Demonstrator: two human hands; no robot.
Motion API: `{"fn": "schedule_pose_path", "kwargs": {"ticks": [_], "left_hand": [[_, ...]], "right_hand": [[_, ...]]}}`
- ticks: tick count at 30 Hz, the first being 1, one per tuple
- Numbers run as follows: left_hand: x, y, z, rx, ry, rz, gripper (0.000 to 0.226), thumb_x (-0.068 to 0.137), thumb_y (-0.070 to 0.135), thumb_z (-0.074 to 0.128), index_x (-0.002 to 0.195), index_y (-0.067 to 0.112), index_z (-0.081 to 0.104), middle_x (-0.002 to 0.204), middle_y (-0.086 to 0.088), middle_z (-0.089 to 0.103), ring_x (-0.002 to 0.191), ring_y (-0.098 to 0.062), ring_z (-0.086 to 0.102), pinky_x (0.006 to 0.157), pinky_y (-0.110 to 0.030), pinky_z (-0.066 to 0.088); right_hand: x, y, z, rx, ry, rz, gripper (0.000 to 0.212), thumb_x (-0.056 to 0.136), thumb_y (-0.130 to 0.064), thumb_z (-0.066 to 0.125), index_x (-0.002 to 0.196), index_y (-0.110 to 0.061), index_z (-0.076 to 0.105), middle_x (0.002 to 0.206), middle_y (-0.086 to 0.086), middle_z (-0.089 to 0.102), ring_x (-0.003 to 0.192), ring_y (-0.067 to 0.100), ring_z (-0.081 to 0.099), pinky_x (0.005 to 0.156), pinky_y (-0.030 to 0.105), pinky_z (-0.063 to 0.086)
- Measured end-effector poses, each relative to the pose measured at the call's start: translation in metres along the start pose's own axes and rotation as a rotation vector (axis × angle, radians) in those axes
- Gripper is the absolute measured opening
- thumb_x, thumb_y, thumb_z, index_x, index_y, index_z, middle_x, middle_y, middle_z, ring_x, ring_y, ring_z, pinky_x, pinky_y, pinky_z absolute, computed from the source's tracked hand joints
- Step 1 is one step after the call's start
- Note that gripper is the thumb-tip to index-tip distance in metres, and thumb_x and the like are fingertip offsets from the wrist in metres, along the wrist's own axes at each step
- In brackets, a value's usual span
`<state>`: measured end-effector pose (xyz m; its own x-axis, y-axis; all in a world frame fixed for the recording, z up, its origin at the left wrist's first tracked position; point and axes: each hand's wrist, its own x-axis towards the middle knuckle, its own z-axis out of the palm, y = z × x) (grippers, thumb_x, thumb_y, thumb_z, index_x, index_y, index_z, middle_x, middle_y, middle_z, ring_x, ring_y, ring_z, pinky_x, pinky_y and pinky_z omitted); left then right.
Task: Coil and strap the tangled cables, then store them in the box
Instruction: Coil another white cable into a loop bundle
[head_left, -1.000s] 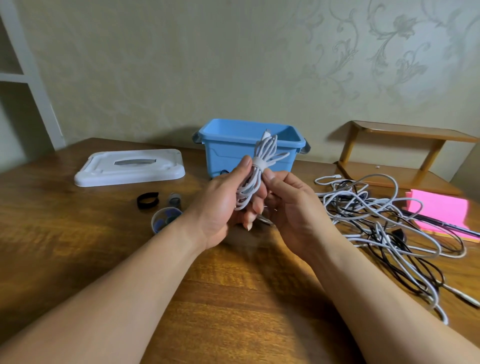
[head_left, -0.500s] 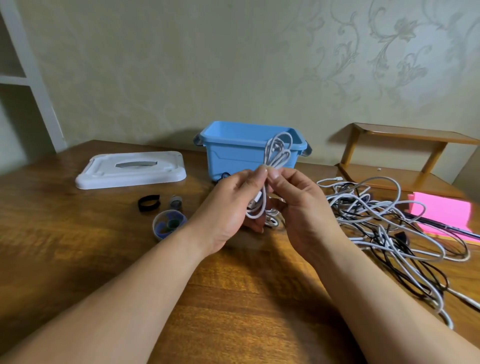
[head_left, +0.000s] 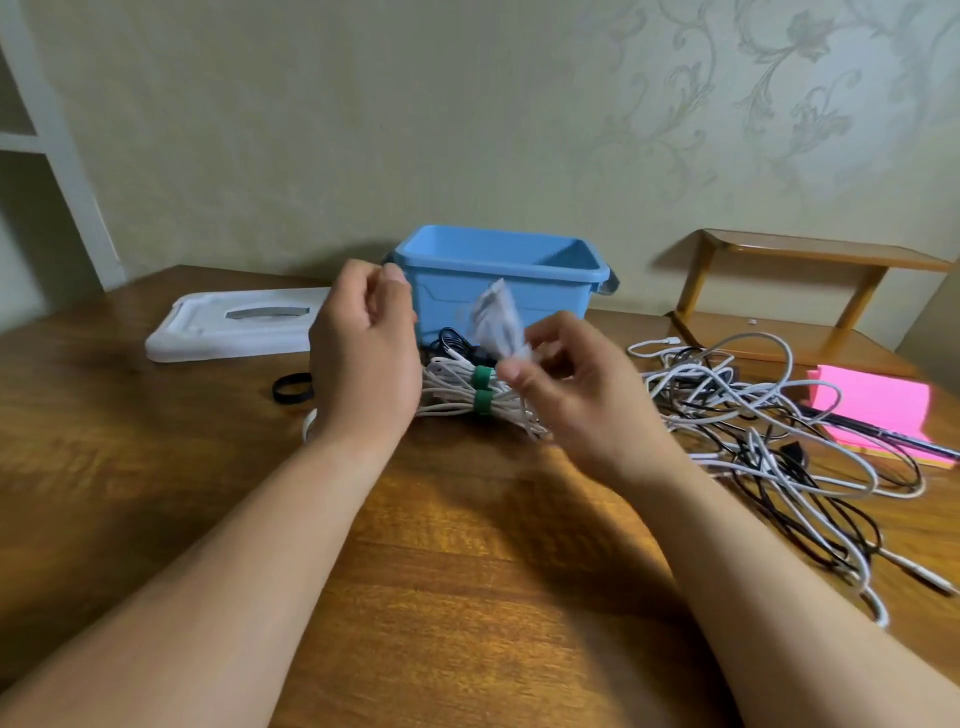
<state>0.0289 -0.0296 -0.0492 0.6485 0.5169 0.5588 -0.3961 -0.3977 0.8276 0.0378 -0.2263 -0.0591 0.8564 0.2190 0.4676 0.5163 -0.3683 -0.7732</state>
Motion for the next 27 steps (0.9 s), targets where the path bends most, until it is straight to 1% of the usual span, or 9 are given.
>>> {"fn": "schedule_pose_path", "kwargs": {"ticks": [2,5,7,8,12,14,18,22,27], "left_hand": [[-0.004,0.002,0.000,0.026,-0.004,0.027,0.027,0.111,0.037,0.046,0.101,0.017,0.062,0.084,0.001,0.065,0.078,-0.016,0.061,0.071,-0.046,0.054],[-0.005,-0.001,0.003,0.048,-0.047,0.064,0.021,0.110,0.032,0.048,0.099,0.019,0.061,0.082,0.005,0.063,0.074,-0.012,0.058,0.063,-0.035,0.047],[-0.004,-0.004,0.005,0.072,-0.086,0.092,0.018,0.110,0.028,0.050,0.098,0.019,0.060,0.081,0.008,0.062,0.072,-0.008,0.056,0.058,-0.027,0.043],[-0.005,-0.005,0.006,0.083,-0.107,0.106,0.017,0.109,0.027,0.051,0.097,0.020,0.060,0.080,0.008,0.061,0.071,-0.007,0.055,0.058,-0.026,0.042],[-0.007,-0.009,0.009,0.114,-0.177,0.135,0.014,0.107,0.023,0.053,0.096,0.020,0.060,0.080,0.007,0.060,0.071,-0.011,0.057,0.061,-0.030,0.042],[-0.008,-0.010,0.009,0.136,-0.205,0.137,0.013,0.107,0.023,0.053,0.097,0.021,0.061,0.081,0.008,0.062,0.073,-0.013,0.059,0.062,-0.029,0.042],[-0.012,-0.010,0.009,0.219,-0.219,0.145,0.014,0.108,0.024,0.054,0.096,0.022,0.061,0.082,0.011,0.062,0.076,-0.003,0.058,0.057,-0.009,0.036],[-0.014,-0.013,0.010,0.282,-0.240,0.142,0.015,0.108,0.026,0.054,0.094,0.024,0.061,0.080,0.011,0.061,0.076,-0.001,0.057,0.055,-0.012,0.034],[-0.016,-0.012,0.012,0.295,-0.250,0.148,0.017,0.107,0.026,0.054,0.093,0.021,0.061,0.080,0.009,0.062,0.076,-0.005,0.058,0.060,-0.027,0.040]], "right_hand": [[-0.001,0.003,0.011,-0.250,-0.048,-0.060,0.019,0.092,-0.039,0.080,0.104,-0.029,0.070,0.093,-0.008,0.069,0.083,0.007,0.063,0.075,0.030,0.053],[-0.001,0.004,0.021,-0.387,-0.110,-0.126,0.020,0.088,-0.041,0.082,0.104,-0.031,0.075,0.103,-0.011,0.065,0.099,0.011,0.060,0.088,0.036,0.051],[-0.001,0.006,0.022,-0.433,-0.117,-0.148,0.021,0.087,-0.042,0.083,0.105,-0.031,0.077,0.104,-0.011,0.061,0.102,0.011,0.056,0.089,0.034,0.048],[0.000,0.008,0.023,-0.465,-0.106,-0.164,0.023,0.087,-0.043,0.083,0.105,-0.031,0.077,0.104,-0.011,0.060,0.103,0.012,0.054,0.088,0.034,0.047],[0.001,0.011,0.027,-0.659,-0.049,-0.238,0.030,0.085,-0.052,0.081,0.109,-0.034,0.076,0.100,-0.011,0.055,0.101,0.017,0.051,0.087,0.037,0.038],[0.001,0.010,0.028,-0.725,-0.059,-0.251,0.032,0.085,-0.053,0.080,0.110,-0.033,0.073,0.101,-0.010,0.056,0.103,0.020,0.052,0.086,0.040,0.038],[0.000,0.008,0.031,-0.779,-0.112,-0.252,0.036,0.087,-0.054,0.077,0.115,-0.033,0.072,0.107,-0.007,0.058,0.108,0.022,0.052,0.092,0.042,0.043],[-0.004,0.007,0.024,-0.738,-0.159,-0.248,0.029,0.097,-0.049,0.067,0.122,-0.035,0.074,0.112,-0.008,0.059,0.112,0.021,0.052,0.095,0.043,0.044],[-0.004,0.009,0.030,-0.769,-0.122,-0.266,0.025,0.098,-0.042,0.066,0.119,-0.030,0.073,0.111,-0.006,0.059,0.112,0.024,0.053,0.094,0.045,0.045]]}}
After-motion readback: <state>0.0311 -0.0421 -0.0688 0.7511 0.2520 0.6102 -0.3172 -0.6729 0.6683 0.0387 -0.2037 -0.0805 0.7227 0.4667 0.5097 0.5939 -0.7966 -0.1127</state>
